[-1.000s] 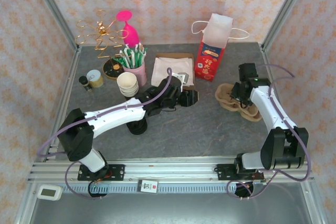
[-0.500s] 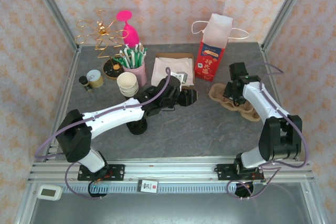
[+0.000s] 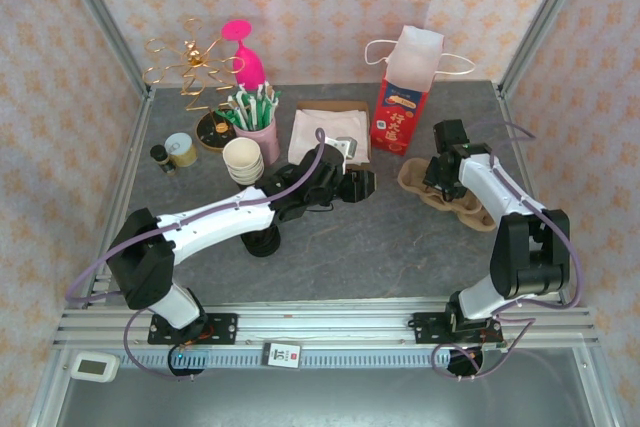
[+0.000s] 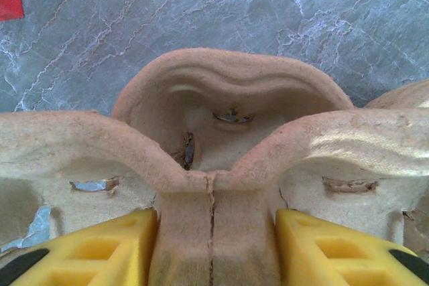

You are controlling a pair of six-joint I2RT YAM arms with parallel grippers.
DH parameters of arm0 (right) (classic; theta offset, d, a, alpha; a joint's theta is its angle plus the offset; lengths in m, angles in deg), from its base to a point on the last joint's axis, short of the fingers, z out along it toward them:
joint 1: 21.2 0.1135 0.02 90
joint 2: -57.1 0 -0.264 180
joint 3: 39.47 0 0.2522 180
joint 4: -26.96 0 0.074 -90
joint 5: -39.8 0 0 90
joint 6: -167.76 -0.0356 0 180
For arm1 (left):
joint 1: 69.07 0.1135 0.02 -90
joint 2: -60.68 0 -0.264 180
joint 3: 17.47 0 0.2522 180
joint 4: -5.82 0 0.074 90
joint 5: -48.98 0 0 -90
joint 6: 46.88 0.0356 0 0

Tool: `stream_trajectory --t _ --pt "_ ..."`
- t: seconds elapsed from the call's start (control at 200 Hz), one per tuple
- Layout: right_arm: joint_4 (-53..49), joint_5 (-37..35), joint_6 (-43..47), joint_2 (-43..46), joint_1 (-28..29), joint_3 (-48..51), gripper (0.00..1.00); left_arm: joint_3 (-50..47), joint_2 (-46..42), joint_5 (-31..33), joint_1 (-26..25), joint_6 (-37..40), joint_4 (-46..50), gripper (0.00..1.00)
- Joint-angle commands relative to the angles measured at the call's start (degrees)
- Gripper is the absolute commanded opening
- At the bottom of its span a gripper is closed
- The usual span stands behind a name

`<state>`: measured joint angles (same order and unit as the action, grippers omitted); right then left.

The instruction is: Pack the takeout coffee

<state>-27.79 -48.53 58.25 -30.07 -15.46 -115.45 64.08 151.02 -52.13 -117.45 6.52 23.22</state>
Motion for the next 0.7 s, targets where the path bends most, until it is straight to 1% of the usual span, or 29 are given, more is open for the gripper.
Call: stream_trajectory --t 0.0,0.105,0.19,0.24,0.375,0.47,0.581,0.601,0.696 --pt "-0.24 -2.96 -0.05 0.20 -0.02 0.28 0.46 0.68 -0.96 1.45 0.74 1.23 1.70 0.52" --pt "-1.19 -5.61 0.08 0.25 -0.56 -0.27 0.44 1.61 -0.96 1.81 1.06 1.86 2.73 0.52" --pt "0.03 -2.79 0.73 1.12 -2.70 0.72 0.44 2.33 -1.35 2.31 1.41 2.53 3.37 0.52" --pt "0.63 -2.63 0.81 1.74 -3.89 1.33 0.43 2.60 -1.66 2.52 1.54 2.67 3.65 0.52" --pt "-0.01 -6.36 1.42 1.83 -6.62 0.93 0.43 2.61 -2.53 3.02 1.96 2.65 3.83 0.52" --pt "0.12 -6.94 2.10 1.86 -8.66 0.17 0.43 2.50 -2.74 3.37 2.10 2.61 3.83 0.52" --pt "0.13 -5.67 2.51 1.72 -9.69 -0.69 0.42 2.89 -2.66 3.54 2.68 2.67 3.92 0.52" --pt "0.12 -5.01 2.50 1.72 -9.68 -0.79 0.42 3.02 -2.71 3.62 2.73 4.13 3.85 0.52" --pt "0.21 -1.65 2.62 2.83 -9.69 -1.07 0.41 3.64 -2.81 4.05 3.20 4.51 3.15 0.52"
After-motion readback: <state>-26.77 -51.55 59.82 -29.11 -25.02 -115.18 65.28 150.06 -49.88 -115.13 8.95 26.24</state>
